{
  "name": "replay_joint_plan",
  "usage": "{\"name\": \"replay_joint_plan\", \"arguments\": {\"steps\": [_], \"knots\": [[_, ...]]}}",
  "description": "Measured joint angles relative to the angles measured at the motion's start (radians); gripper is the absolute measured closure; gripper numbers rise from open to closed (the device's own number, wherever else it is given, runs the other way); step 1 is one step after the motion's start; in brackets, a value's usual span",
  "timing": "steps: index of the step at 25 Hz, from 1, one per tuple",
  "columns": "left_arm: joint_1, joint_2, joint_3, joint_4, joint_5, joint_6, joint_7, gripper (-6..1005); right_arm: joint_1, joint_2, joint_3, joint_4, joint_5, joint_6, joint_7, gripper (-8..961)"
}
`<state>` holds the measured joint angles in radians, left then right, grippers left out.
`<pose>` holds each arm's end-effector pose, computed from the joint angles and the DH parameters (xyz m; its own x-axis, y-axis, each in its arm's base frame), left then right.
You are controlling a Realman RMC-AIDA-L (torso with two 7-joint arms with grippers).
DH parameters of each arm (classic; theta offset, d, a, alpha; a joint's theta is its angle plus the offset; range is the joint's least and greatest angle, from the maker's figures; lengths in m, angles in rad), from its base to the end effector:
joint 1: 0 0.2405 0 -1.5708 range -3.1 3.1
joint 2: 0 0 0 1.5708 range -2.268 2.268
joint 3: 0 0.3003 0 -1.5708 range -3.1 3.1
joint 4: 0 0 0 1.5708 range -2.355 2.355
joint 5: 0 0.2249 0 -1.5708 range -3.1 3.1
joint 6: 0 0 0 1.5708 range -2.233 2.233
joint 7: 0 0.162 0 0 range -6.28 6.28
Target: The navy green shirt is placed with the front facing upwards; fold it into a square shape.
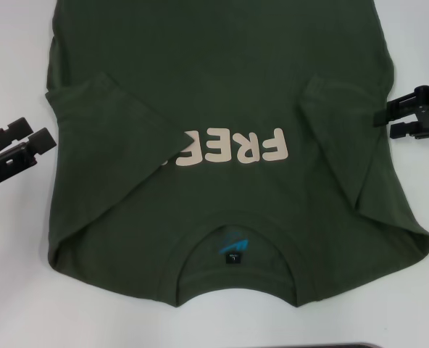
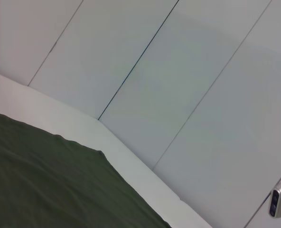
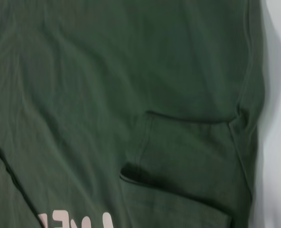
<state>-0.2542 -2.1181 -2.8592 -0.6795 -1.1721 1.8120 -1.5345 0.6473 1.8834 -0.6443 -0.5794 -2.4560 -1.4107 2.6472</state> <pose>-0.3730 0.2608 0.0114 0.3596 0.4843 0.7976 0.7985 -0.6020 0.0056 0.3693 0.4060 0.0305 -0.0708 -0.9486 -0.3085 -0.9906 0.1032 -0.0899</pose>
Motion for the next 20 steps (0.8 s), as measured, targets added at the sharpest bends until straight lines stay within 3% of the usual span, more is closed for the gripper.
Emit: {"name": "replay_joint_plan", "arguments": {"steps": [20], "knots": [[0.002, -0.002, 0.0, 0.0, 0.0, -0.002, 0.003, 80, 0.013, 0.025, -0.006, 0.035, 0.0, 0.066, -0.003, 477]]}}
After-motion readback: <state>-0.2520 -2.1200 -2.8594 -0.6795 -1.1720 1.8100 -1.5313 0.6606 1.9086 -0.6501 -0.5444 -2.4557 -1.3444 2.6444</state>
